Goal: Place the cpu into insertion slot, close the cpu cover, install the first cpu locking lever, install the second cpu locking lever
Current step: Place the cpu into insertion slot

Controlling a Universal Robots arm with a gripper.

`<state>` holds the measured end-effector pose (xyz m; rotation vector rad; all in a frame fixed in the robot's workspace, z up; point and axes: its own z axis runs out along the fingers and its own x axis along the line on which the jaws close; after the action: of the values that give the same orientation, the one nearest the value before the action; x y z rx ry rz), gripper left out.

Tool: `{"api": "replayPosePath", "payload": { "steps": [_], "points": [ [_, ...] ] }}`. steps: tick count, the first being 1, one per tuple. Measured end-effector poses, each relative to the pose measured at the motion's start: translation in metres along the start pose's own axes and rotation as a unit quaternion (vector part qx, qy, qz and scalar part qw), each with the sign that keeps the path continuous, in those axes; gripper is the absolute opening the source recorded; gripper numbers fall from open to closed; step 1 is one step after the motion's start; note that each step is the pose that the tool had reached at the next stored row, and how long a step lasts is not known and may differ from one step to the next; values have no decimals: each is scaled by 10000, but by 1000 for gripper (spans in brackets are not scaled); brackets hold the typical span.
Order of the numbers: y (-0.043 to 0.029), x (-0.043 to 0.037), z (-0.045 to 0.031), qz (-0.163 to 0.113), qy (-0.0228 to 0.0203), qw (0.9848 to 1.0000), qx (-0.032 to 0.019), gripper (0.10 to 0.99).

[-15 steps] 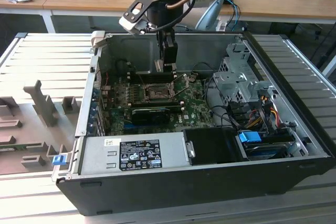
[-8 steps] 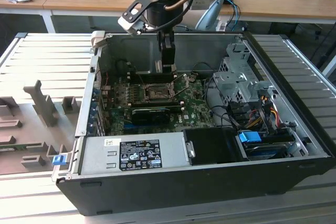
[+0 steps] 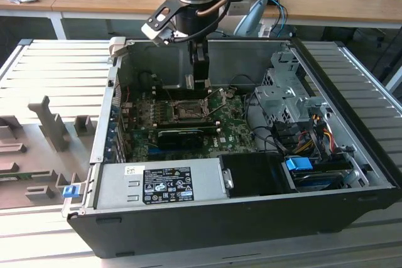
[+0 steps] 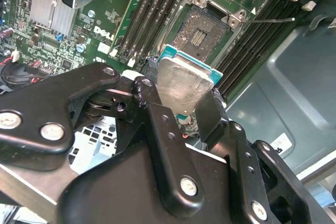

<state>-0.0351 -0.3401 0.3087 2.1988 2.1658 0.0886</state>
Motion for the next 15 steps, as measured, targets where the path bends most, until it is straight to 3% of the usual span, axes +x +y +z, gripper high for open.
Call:
{"api": "replayPosePath", "payload": {
  "steps": [15],
  "points": [
    [-4, 0, 48, 0, 3, 10000, 0, 529]
  ]
}}
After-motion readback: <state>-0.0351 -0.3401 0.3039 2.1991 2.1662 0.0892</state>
